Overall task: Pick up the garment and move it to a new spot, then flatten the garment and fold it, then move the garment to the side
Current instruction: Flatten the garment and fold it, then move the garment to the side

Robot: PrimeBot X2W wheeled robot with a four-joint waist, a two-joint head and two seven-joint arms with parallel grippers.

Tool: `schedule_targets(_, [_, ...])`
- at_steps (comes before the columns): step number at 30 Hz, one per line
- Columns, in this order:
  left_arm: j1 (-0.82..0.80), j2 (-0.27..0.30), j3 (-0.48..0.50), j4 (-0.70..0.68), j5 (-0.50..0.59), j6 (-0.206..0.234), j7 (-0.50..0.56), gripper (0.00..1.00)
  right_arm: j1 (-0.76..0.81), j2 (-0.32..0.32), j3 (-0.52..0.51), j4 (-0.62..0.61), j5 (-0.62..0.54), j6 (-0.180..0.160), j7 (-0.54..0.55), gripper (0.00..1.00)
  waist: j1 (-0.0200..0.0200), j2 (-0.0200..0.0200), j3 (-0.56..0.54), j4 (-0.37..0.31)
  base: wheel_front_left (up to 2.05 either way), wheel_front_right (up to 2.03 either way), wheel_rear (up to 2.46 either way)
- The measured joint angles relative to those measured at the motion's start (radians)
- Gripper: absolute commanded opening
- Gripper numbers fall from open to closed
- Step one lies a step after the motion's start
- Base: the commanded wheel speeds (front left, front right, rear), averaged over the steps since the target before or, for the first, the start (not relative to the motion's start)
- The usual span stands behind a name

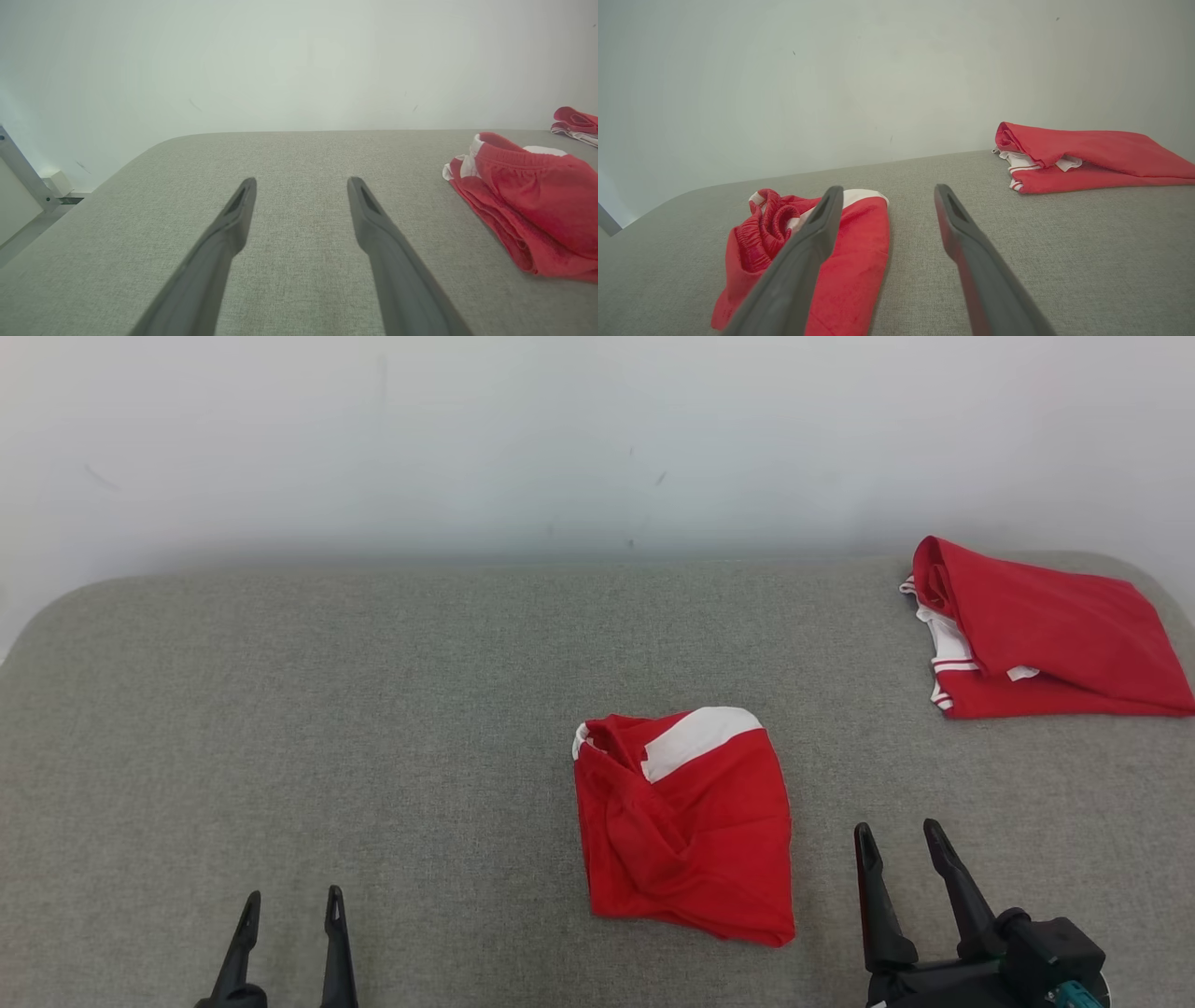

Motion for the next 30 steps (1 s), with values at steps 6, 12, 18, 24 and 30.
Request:
schedule_targets(6, [0.001, 0.000, 0.005, -0.007, 0.006, 0.006, 0.000, 1.00, 0.000, 0.001, -0.005, 0.004, 0.000, 0.000, 0.000, 1.00, 0.0000, 0.0000, 0.003, 0.004, 0.00, 0.00, 0.00])
schedule_targets(12, [0.003, 0.000, 0.005, -0.006, 0.012, 0.006, 0.000, 1.00, 0.001, 0.002, -0.006, 0.014, -0.012, 0.000, 0.000, 1.00, 0.0000, 0.0000, 0.003, 0.007, 0.00, 0.00, 0.00])
schedule_targets(18, [0.010, 0.000, 0.005, -0.003, 0.013, 0.008, 0.000, 1.00, 0.001, 0.002, -0.004, 0.024, -0.018, 0.000, 0.000, 1.00, 0.0000, 0.0000, 0.000, 0.007, 0.00, 0.00, 0.00])
schedule_targets(24, [0.011, 0.000, 0.004, -0.001, 0.014, 0.008, 0.000, 1.00, 0.002, 0.002, -0.003, 0.028, -0.018, 0.000, 0.000, 1.00, 0.0000, 0.0000, -0.001, 0.007, 0.00, 0.00, 0.00])
schedule_targets(30, [0.011, 0.000, 0.004, 0.000, 0.014, 0.008, 0.000, 1.00, 0.002, 0.002, -0.005, 0.033, -0.018, 0.000, 0.000, 1.00, 0.0000, 0.0000, -0.002, 0.009, 0.00, 0.00, 0.00])
